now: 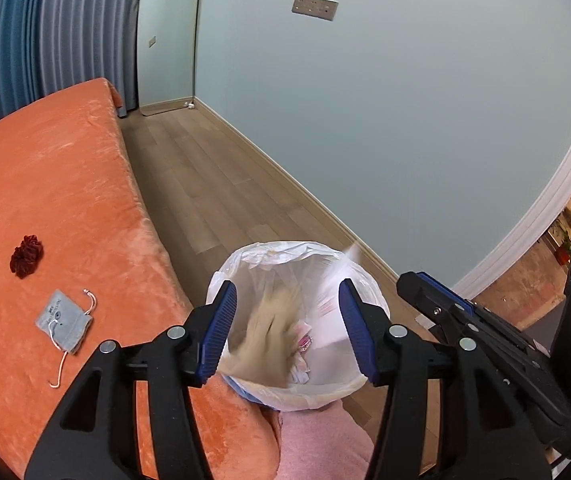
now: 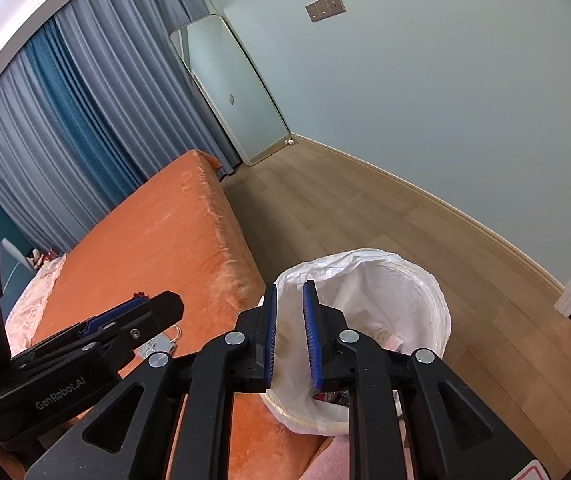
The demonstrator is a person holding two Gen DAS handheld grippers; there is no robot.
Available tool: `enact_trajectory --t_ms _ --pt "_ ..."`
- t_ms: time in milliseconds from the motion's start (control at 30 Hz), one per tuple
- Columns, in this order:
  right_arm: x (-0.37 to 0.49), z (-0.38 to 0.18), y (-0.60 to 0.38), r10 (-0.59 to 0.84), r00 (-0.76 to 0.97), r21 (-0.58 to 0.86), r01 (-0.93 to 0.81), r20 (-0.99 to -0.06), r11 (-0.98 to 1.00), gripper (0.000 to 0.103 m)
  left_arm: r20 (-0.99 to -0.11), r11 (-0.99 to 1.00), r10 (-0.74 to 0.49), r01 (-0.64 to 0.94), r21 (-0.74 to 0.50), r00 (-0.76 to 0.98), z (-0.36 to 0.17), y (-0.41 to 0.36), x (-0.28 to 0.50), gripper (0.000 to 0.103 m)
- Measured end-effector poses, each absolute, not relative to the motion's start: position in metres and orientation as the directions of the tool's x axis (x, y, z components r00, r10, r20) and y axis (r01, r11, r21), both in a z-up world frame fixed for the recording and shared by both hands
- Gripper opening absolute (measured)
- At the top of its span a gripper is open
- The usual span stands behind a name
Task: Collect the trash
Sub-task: 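Move both tools back to the grey pouch and dark red scrunchie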
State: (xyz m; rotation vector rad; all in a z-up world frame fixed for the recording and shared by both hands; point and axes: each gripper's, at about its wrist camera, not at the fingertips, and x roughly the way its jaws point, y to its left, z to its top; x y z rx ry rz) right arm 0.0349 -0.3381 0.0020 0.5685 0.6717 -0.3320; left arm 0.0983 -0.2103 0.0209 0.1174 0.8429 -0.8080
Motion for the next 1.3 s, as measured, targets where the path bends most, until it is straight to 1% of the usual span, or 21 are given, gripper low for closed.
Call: enact_trajectory --t_ms 100,233,1167,1233,1300 --pt "0.034 0.002 -0.336 -0.107 0.737 0.379 0.460 -0.667 0.803 0.016 -0.710 0.714 -0.580 0.670 -0.205 0.400 0.019 -0.207 0.100 0.051" --pt "0.037 0.003 -0.333 -0.101 0.740 0.377 0.449 -0.664 0.810 0.023 -0.711 0.726 -0.573 0.654 -0.211 0.407 0.019 -0.200 0.103 0.051" --pt "0.070 -0.001 -0.288 -0.032 0.722 0.332 0.356 -0.691 0.873 0.023 -0.704 0.795 -0.537 0.558 -0.238 0.465 0.020 -0.147 0.126 0.051" --pt "0.074 -0.002 -0.282 -0.024 0.718 0.326 0.346 -0.696 0.880 0.031 -0.705 0.801 -0.532 0.548 -0.240 0.469 0.018 -0.140 0.128 0.051" --pt "0.076 -0.001 -0.276 -0.019 0.717 0.322 0.336 -0.696 0.885 0.033 -0.707 0.808 -0.527 0.536 -0.245 0.471 0.016 -0.133 0.132 0.051"
